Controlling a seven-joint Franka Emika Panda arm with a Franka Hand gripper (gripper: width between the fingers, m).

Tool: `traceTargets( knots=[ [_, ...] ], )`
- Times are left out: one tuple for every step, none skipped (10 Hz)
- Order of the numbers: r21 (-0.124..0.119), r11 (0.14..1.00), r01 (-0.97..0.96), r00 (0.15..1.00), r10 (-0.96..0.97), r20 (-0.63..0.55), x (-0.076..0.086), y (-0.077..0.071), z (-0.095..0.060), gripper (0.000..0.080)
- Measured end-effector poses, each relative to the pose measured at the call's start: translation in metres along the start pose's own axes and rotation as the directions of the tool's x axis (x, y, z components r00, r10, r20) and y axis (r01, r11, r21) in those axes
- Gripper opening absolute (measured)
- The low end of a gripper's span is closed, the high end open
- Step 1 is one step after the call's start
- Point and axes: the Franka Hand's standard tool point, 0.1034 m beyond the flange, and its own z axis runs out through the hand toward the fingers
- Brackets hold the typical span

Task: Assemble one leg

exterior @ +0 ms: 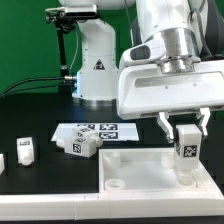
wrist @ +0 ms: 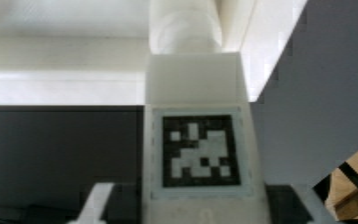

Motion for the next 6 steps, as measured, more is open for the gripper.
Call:
traceTargets(
  knots=[
    [0.000, 1.000, -0.001, 1.000, 0.001, -0.004, 0.002, 0.000, 0.003, 0.0285],
    [0.000, 1.000, -0.002, 1.000, 0.002, -0.001, 0.001, 0.000, 0.007, 0.0285],
    [0.001, 1.000, -0.001, 1.000, 0.001, 0.003, -0.001, -0.001, 0.011, 0.0285],
    [0.000, 1.000, 0.000, 1.000, 0.000, -0.001, -0.001, -0.001, 0.011, 0.0285],
    [-0.003, 1.000, 0.001, 1.000, -0.001, -0.002, -0.004, 0.000, 0.013, 0.0285],
    [-0.006, 1.000, 0.007, 1.000, -0.007, -0.014, -0.004, 0.001, 0.013, 0.0285]
  ],
)
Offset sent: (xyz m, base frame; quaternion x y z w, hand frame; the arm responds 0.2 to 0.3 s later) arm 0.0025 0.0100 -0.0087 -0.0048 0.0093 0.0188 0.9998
